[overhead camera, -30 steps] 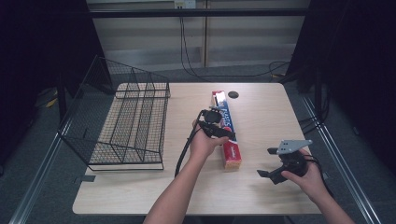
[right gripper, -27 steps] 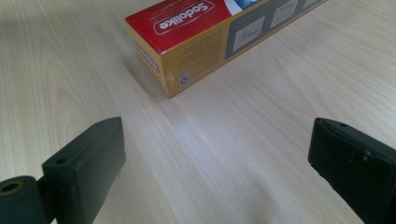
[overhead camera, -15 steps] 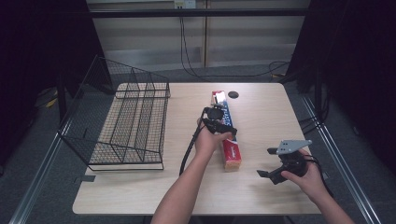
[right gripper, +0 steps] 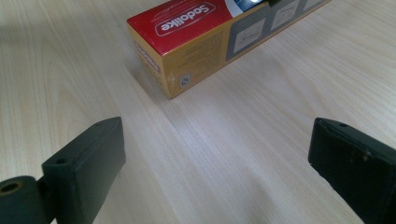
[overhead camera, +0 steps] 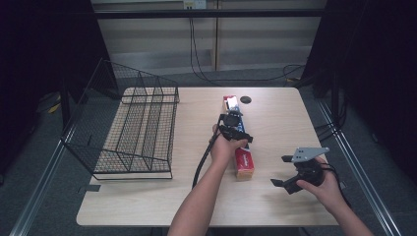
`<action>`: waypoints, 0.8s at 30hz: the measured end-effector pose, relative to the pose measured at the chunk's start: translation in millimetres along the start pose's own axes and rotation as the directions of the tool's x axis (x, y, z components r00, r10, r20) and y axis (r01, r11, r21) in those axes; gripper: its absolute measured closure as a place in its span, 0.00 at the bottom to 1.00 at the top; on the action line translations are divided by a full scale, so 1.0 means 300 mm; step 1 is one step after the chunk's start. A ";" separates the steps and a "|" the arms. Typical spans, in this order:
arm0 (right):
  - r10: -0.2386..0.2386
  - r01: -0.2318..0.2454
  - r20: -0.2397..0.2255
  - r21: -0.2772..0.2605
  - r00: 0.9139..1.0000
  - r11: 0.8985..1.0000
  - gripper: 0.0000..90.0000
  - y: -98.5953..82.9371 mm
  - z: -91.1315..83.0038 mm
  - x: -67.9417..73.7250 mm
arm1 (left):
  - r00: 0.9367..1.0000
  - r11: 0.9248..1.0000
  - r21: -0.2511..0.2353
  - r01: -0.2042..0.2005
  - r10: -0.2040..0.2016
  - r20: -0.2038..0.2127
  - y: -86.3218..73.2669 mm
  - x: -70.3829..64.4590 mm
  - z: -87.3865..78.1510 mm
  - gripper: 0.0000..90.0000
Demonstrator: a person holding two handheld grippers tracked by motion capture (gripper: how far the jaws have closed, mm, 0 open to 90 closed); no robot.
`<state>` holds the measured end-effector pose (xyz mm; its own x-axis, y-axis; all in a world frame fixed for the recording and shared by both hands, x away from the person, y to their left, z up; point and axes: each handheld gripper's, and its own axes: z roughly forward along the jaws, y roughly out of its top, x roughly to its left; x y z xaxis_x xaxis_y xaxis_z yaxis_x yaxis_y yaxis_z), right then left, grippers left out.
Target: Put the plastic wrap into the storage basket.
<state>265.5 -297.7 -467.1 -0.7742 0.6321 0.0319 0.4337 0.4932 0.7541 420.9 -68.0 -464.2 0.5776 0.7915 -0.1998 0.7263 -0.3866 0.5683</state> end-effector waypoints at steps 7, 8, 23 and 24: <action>-0.004 0.004 -0.004 -0.002 1.000 1.000 0.04 -0.001 -0.003 -0.001 | 0.996 0.996 0.041 0.084 -0.084 0.005 -0.010 0.010 -0.027 0.25; -0.003 0.003 -0.003 -0.002 1.000 1.000 0.04 -0.001 -0.003 0.000 | 0.996 0.995 0.049 0.088 -0.088 0.008 -0.014 0.016 -0.035 0.27; -0.009 0.009 0.005 -0.007 1.000 1.000 0.04 0.002 0.003 -0.001 | 0.995 0.995 0.065 0.079 -0.075 -0.069 0.012 0.032 -0.031 0.33; -0.011 0.011 0.006 -0.007 1.000 1.000 0.04 0.001 0.003 -0.001 | 0.995 0.993 0.079 0.083 -0.078 -0.067 0.017 0.037 -0.025 0.33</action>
<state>266.1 -297.1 -467.4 -0.7758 0.6307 0.0197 0.4223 0.4958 0.7589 428.1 -57.7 -457.6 0.4932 0.8490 -0.1896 0.7991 -0.3560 0.4845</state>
